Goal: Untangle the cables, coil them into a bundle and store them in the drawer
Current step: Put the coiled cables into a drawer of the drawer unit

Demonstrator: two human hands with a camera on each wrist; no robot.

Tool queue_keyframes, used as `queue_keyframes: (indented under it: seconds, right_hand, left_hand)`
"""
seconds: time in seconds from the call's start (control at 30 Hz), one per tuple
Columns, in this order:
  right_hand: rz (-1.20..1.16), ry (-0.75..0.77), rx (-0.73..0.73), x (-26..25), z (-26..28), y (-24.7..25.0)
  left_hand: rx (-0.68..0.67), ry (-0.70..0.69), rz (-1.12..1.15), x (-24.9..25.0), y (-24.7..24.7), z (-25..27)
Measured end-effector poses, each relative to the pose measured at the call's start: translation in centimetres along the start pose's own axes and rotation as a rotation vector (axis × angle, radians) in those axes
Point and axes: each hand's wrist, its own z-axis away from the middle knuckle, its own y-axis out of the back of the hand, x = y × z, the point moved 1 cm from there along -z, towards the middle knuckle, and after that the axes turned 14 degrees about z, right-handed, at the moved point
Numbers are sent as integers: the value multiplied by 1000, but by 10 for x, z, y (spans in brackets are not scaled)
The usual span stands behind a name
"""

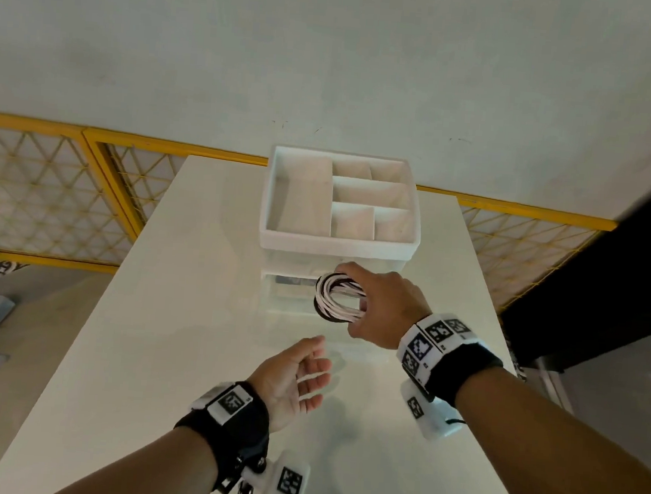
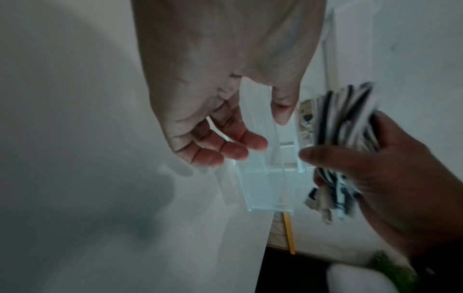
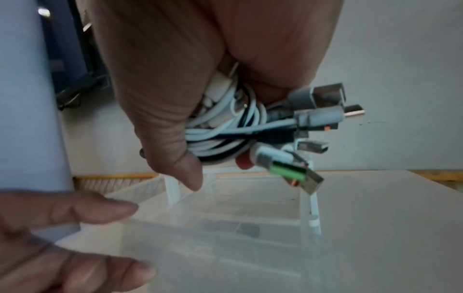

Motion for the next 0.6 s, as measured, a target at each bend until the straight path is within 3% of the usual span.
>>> queue_keyframes:
  seconds: [0.1,0.17,0.27,0.33,0.4,0.47,0.6]
  right_hand:
    - [63,66,-53,-13,-16,-9]
    - [90,98,-81,-18,-27,-16]
    - [106,125,-115,-25,-39,-26]
    - [101,138,-134,-28,-43,-32]
    - [99,145,-158,-29,-44,-37]
    - [54,172,-179,-30,-47,-39]
    - [-73,202,-250,-26,-47,-50]
  left_hand:
    - [-98,44,-323,10,-10,19]
    - [-192,-24,-583,23,-20,35]
    - [-204,-347,-808,52,-34,49]
    - [-37,-672,-1011,71,-34,47]
    - [78,-869,-1244,81,-30,40]
    - [55,-862,-1421,81,-27,28]
    - [93,-704,-1562,70,-18,-5]
